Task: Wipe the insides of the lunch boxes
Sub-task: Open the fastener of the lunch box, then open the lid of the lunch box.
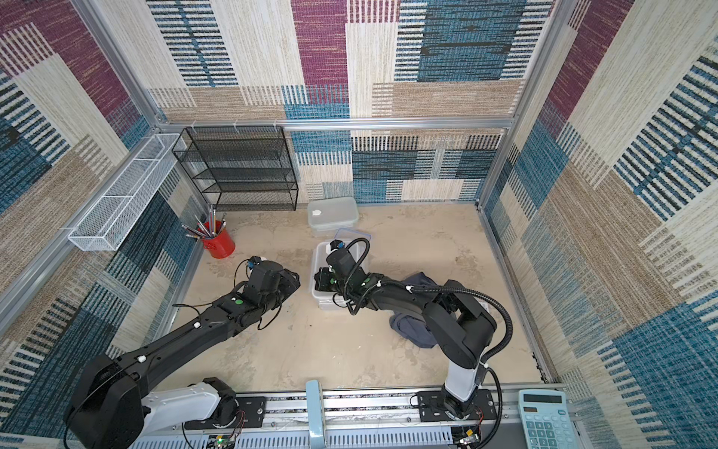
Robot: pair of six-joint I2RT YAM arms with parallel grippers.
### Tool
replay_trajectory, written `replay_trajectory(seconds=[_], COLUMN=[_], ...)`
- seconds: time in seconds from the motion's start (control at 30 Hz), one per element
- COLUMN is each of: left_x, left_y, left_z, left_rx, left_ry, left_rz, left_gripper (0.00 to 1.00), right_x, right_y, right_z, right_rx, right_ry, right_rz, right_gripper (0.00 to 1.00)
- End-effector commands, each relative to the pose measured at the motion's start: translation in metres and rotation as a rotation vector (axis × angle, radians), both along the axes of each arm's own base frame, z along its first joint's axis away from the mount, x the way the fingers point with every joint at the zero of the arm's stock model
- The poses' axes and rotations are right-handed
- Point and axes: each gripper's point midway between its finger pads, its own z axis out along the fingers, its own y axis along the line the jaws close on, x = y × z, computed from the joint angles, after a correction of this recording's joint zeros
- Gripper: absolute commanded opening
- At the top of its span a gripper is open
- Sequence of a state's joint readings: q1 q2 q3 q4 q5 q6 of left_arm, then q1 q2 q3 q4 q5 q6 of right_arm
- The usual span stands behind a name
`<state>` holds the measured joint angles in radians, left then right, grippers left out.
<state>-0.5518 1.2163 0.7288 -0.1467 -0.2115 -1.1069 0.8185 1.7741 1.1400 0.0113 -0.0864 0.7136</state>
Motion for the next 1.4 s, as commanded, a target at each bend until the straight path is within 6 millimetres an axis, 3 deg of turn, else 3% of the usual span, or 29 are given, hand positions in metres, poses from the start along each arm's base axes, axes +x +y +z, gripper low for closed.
replay_trajectory(seconds=[0.0,0.07,0.23,0.53,0.87,1.03,1.23,1.37], left_x=[0.003,0.005,0.014,0.047,0.066,0.067,0.063,0.061], left_y=[-0.009,-0.011,-0.019,-0.033,-0.068,-0.067,-0.059,-0.054], left_z=[0.007,0.010,0.011,0.002,-0.007,-0.003,0.004,0.005], left_rx=[-0.077,-0.101,-0.173,-0.342,-0.491,-0.496,-0.429,-0.394], left_ry=[-0.018,-0.031,-0.057,-0.110,-0.076,-0.084,-0.089,-0.081], left_rz=[-0.009,-0.004,-0.026,-0.120,-0.279,-0.274,-0.266,-0.260], left_gripper=[0.76,0.83,0.88,0.90,0.92,0.84,0.59,0.52], right_x=[-0.016,-0.009,0.002,0.005,0.014,0.014,0.011,0.010], right_y=[-0.024,-0.019,-0.014,-0.040,-0.066,-0.075,-0.077,-0.077], right_z=[-0.028,-0.011,0.019,0.065,0.070,0.069,0.060,0.056], right_rx=[-0.209,-0.199,-0.169,-0.081,-0.083,-0.085,-0.087,-0.084], right_ry=[0.098,0.062,0.007,-0.066,-0.077,-0.075,-0.054,-0.045], right_rz=[0.034,0.046,0.068,0.072,0.039,0.018,0.013,0.014], right_gripper=[0.19,0.24,0.33,0.51,0.53,0.53,0.53,0.53])
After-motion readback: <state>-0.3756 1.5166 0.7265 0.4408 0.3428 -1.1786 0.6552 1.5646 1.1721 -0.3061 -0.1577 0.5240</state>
